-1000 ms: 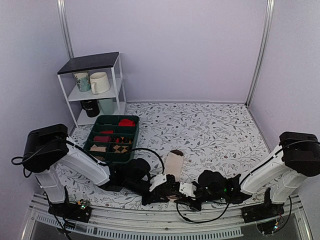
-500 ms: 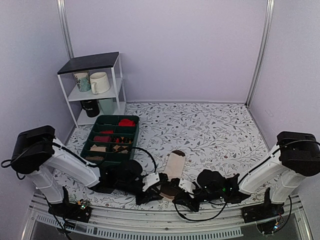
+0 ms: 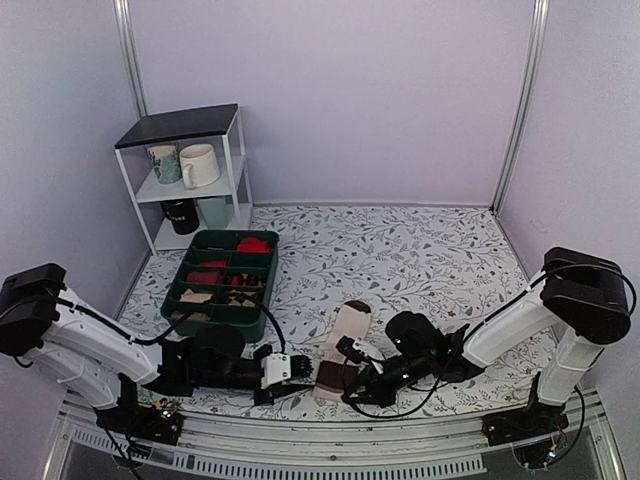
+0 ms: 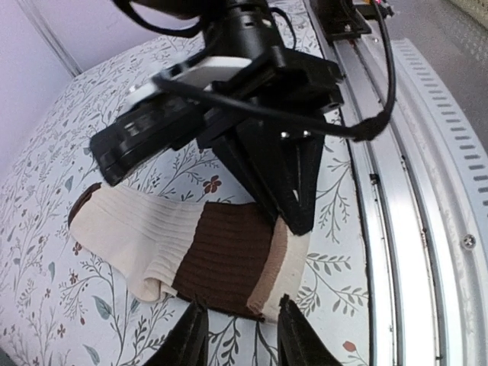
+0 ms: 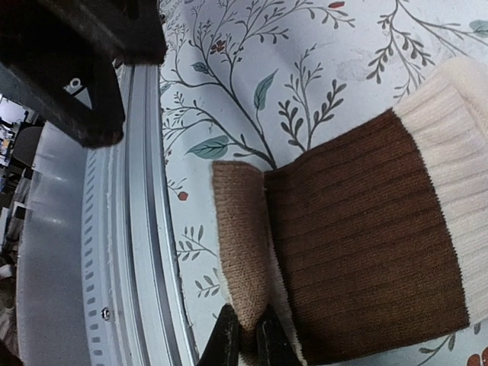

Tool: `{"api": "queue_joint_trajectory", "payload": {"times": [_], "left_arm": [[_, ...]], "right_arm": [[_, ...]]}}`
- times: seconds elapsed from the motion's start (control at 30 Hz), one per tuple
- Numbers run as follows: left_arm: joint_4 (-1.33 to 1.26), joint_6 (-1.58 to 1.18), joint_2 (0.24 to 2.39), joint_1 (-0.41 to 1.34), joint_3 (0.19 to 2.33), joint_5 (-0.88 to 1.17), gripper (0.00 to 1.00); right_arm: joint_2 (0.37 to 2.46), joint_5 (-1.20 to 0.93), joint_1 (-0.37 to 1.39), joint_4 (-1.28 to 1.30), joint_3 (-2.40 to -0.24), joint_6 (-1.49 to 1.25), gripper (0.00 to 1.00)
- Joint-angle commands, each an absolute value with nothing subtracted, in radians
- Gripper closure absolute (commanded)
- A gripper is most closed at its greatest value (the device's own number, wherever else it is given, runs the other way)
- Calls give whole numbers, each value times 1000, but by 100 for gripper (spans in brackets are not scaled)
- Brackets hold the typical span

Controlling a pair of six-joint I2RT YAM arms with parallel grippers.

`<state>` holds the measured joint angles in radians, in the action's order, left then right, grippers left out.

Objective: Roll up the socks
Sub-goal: Roll the sock at the center of the board.

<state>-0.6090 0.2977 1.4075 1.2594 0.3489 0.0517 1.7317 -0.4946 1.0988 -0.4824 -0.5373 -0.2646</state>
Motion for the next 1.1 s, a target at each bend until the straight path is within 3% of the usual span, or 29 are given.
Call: {"api": "queue_joint_trajectory", "payload": {"times": [0.0,0.5,0.8,1.07], "left_arm": [[-607,432,1501,1283,417,58,69],[-548,443,1690,1355,506,38,71],[-562,427,1701,1369,506,-83,74],[-667,466,1597,1370,429,-97,63]], "right_arm": [[1786,-621,1041,-257,-552,-304,94],[1856,-658,1006,-183,-597,-342,94],[1854,-663,1005,-179,-592,-336,94],[1853,-660,1006,-179,-590,-331,94]]}}
